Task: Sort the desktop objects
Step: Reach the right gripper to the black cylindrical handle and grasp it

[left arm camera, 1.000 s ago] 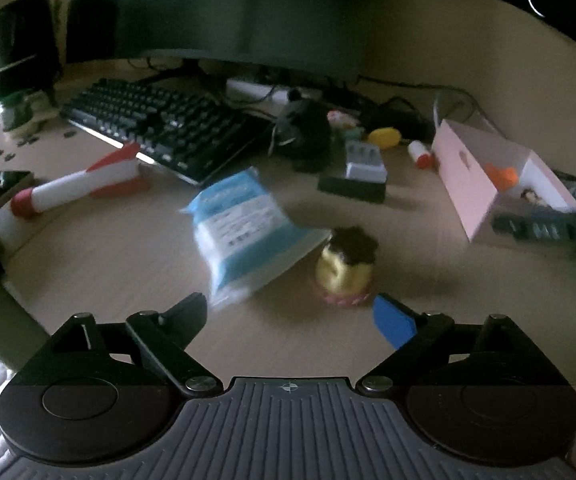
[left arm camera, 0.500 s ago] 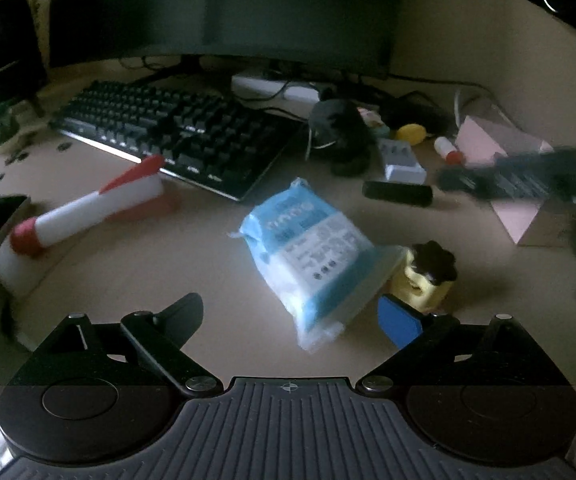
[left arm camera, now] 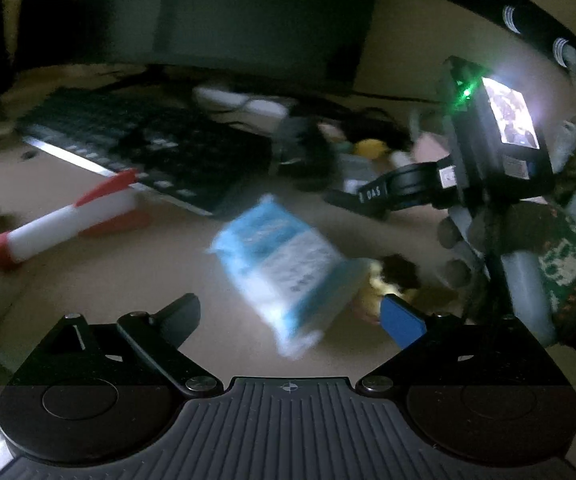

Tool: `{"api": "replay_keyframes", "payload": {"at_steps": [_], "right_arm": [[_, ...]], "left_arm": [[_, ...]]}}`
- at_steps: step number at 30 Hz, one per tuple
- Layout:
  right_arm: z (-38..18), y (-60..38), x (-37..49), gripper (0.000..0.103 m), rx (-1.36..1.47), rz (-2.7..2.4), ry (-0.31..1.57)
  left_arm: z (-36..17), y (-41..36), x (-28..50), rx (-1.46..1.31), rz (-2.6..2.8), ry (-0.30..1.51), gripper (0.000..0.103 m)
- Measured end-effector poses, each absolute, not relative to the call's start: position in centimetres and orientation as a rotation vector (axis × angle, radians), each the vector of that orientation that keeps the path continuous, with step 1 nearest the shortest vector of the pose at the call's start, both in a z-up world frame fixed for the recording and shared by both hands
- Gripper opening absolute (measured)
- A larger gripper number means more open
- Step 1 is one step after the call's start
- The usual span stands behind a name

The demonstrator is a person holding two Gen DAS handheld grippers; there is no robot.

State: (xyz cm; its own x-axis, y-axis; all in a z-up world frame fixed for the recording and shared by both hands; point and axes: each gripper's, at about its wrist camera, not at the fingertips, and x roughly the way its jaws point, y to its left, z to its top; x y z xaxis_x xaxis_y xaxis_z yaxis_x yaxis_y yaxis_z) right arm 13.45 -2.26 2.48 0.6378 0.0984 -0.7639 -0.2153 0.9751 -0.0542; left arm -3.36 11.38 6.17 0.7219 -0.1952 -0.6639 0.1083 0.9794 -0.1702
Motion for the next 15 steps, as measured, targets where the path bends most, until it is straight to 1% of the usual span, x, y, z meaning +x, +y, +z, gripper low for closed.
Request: {"api": "replay_keyframes", "payload": {"at_steps": [1, 2, 7, 10, 11, 12, 13, 14, 15], "right_arm": [[2.8, -3.0, 12.7, 0.023, -0.157, 0.189, 0.859], [3.0, -3.7, 11.9, 0.014, -0.167, 0.196, 0.858], [4.2, -8.0, 7.4, 0.013, -0.192, 0.211, 0.867], [5.6, -11.1, 4.1, 0.015, -0.182, 0.180, 0.817], [6.0, -12.3, 3.4, 0.023, -0.173, 0.158, 0.800], [6.3, -13.6, 2.8, 0.040, -0.162, 0.129, 0.778], [6.6, -15.2, 2.2, 0.050, -0.155, 0.098, 0.743], [6.7, -16.4, 2.0, 0.067, -0.153, 0.077, 0.713], [6.6, -17.7, 2.1, 0.072, -0.154, 0.054, 0.695]], "left_arm": [[6.1, 10.8, -3.2, -0.112, -0.205, 0.743, 0.100], [5.9, 10.3, -3.1, -0.105, -0.237, 0.743, 0.100], [4.6, 7.5, -2.1, -0.091, -0.375, 0.781, 0.099], [3.9, 5.6, -1.1, -0.048, -0.343, 0.778, 0.099], [3.9, 5.2, -0.7, -0.041, -0.311, 0.771, 0.099], [3.9, 4.9, -0.4, -0.037, -0.282, 0.765, 0.099], [3.8, 4.7, -0.1, -0.034, -0.237, 0.756, 0.099], [3.8, 4.7, 0.1, -0.035, -0.193, 0.757, 0.099], [3.8, 4.6, 0.5, -0.044, -0.144, 0.768, 0.099]]}}
